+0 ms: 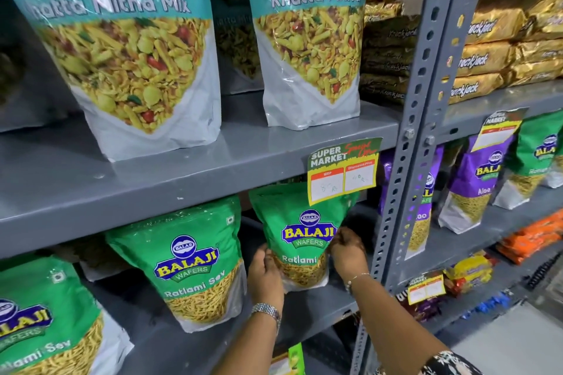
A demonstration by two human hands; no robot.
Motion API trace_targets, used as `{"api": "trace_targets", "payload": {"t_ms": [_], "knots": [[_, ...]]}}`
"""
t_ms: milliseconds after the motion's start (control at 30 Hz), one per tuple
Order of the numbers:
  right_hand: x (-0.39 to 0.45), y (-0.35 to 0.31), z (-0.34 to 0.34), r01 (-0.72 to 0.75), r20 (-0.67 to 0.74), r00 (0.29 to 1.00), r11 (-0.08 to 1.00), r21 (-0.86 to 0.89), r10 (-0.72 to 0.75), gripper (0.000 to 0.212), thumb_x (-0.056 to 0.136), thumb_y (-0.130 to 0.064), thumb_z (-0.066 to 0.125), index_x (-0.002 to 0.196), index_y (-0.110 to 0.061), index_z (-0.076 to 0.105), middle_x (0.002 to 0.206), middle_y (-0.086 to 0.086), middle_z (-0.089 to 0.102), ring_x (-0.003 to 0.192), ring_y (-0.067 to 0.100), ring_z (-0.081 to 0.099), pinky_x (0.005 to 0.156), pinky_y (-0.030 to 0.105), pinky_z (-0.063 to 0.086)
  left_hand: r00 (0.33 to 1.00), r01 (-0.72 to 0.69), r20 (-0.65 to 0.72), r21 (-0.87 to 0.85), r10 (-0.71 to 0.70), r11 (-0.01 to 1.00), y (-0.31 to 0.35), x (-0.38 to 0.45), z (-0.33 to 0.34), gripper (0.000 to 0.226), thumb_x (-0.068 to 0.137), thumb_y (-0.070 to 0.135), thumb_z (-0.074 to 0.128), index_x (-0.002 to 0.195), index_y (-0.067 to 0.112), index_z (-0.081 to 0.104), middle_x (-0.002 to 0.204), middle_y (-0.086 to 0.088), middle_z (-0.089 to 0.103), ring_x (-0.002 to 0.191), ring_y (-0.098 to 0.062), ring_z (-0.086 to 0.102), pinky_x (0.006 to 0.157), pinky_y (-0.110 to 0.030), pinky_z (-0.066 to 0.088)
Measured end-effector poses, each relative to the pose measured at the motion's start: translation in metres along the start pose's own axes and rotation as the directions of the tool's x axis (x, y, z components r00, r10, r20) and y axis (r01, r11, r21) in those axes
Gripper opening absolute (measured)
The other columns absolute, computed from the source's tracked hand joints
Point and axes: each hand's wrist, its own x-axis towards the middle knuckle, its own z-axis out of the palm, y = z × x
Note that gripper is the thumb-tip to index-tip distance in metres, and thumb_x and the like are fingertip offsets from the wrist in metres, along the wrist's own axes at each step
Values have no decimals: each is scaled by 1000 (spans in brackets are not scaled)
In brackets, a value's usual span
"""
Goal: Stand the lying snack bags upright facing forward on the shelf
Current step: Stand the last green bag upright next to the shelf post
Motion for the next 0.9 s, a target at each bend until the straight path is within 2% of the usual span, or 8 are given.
{"api": "trace_targets", "payload": {"t_ms": [100, 233, 400, 500, 600, 733, 833, 900], "knots": [[0, -3, -2, 0, 131, 991, 999, -50, 7, 32, 86, 9, 42, 105, -8, 62, 94, 7, 64, 87, 22, 57, 75, 25, 41, 1000, -28, -4, 71, 29, 997, 2, 1, 0, 33, 98, 13, 35, 123, 10, 57, 114, -13, 66, 88, -19, 55, 61, -24, 38], [5, 0, -3, 5, 221, 975, 998, -67, 10, 37, 86, 8, 43, 101, -22, 59, 106, 9, 66, 103, 29, 61, 82, 30, 45, 998, -56, -17, 170, 59, 984, 2, 9, 1, 32, 97, 15, 36, 119, 11, 59, 114, -14, 67, 91, -25, 59, 65, -26, 42], [0, 0, -7, 10, 226, 974, 990, -141, 23, 36, 87, 7, 45, 117, -11, 57, 101, 3, 60, 95, 21, 55, 81, 28, 41, 998, -19, -57, 283, 36, 959, 0, 15, 6, 28, 96, 13, 35, 113, 10, 58, 108, -18, 68, 94, -35, 64, 73, -36, 48], [0, 5, -5, 49, 153, 988, 982, -185, -21, 33, 85, 9, 44, 107, -9, 61, 96, 4, 61, 89, 21, 55, 75, 26, 41, 996, 0, -89, 296, 28, 955, 4, 15, 8, 25, 96, 10, 35, 109, 4, 56, 103, -21, 68, 93, -36, 64, 69, -35, 45], [8, 10, 1, -55, -44, 998, 990, -126, 49, 32, 84, 9, 37, 84, -16, 58, 91, 12, 64, 84, 27, 58, 68, 29, 46, 990, -3, -133, 287, 43, 958, 5, 20, 6, 26, 97, 12, 35, 105, 1, 56, 102, -23, 68, 89, -36, 64, 65, -32, 41], [16, 7, 12, -72, -209, 976, 994, -84, 53, 25, 88, 5, 38, 88, -12, 56, 89, 12, 60, 81, 24, 56, 64, 25, 38, 987, -33, -142, 302, 80, 953, 7, 22, 6, 29, 98, 16, 33, 102, 1, 57, 97, -21, 68, 73, -24, 54, 54, -27, 36], [18, 4, 17, -39, -288, 957, 999, -24, 30, 24, 88, 6, 38, 83, -11, 54, 96, 13, 62, 87, 23, 56, 71, 24, 35, 983, -48, -156, 282, 95, 958, 7, 20, 7, 28, 98, 15, 35, 100, 1, 59, 95, -17, 66, 74, -19, 51, 59, -26, 36], [21, 7, 15, -34, -294, 956, 999, -33, 22, 22, 90, 4, 37, 91, -4, 58, 95, 9, 58, 88, 20, 51, 72, 24, 33, 983, -79, -136, 297, 124, 952, 4, 21, 7, 23, 97, 17, 36, 92, 9, 57, 93, -14, 65, 75, -20, 51, 63, -26, 36]]}}
